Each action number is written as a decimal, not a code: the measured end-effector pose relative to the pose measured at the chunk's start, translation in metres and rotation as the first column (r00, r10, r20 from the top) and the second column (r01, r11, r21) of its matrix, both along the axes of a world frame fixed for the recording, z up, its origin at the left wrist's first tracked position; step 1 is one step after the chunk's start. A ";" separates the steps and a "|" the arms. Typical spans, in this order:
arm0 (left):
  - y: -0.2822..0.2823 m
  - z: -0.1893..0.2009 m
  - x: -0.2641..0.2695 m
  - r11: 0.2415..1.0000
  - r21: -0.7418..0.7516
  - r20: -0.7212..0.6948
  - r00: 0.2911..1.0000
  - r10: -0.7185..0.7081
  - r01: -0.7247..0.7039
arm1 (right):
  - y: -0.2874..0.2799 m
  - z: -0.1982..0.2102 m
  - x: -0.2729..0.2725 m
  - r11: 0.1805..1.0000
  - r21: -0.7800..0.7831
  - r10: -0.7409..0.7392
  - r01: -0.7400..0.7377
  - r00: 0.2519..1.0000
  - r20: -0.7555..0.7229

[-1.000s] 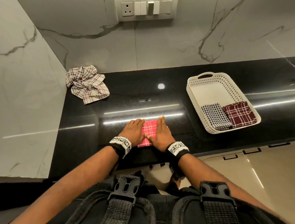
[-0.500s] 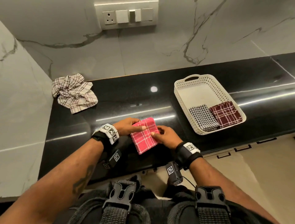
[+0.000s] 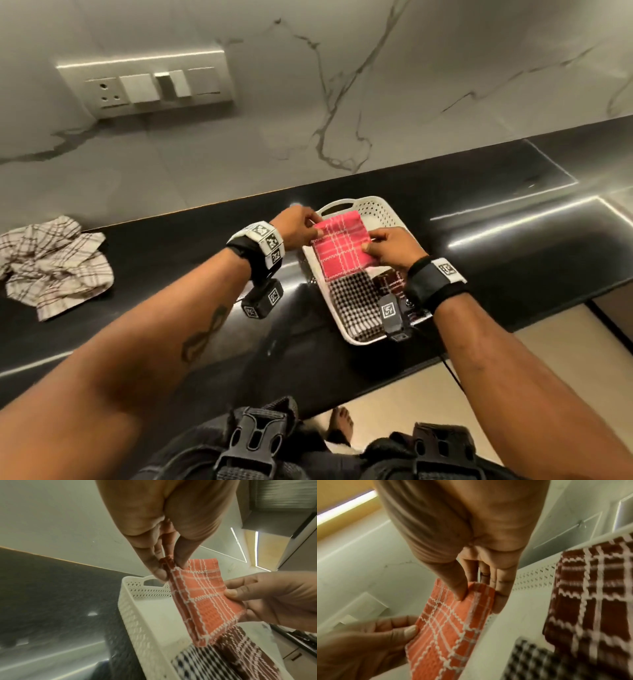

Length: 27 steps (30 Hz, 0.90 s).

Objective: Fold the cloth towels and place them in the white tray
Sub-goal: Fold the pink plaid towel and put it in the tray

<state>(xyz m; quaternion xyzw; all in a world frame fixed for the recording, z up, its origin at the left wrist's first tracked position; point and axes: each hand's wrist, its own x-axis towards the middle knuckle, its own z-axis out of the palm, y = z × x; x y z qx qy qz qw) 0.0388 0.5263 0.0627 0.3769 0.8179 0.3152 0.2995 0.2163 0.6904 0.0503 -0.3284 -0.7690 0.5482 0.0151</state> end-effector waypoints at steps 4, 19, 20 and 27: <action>0.074 -0.018 -0.001 0.988 -0.136 -0.059 0.996 0.063 -0.070 | 0.062 -0.019 -0.019 0.985 0.170 0.004 -0.035 0.983 0.182; 0.124 -0.091 0.010 0.909 -0.416 -0.177 0.983 -0.046 -0.032 | 0.092 -0.062 -0.039 0.845 0.337 0.157 -0.415 0.796 0.585; 0.124 -0.092 0.010 0.909 -0.415 -0.179 0.983 -0.048 -0.031 | 0.091 -0.062 -0.038 0.837 0.347 0.154 -0.422 0.791 0.592; 0.099 -0.072 0.002 0.958 -0.277 -0.249 0.968 0.002 -0.074 | 0.081 -0.026 -0.048 0.751 0.435 0.156 -0.498 0.772 0.616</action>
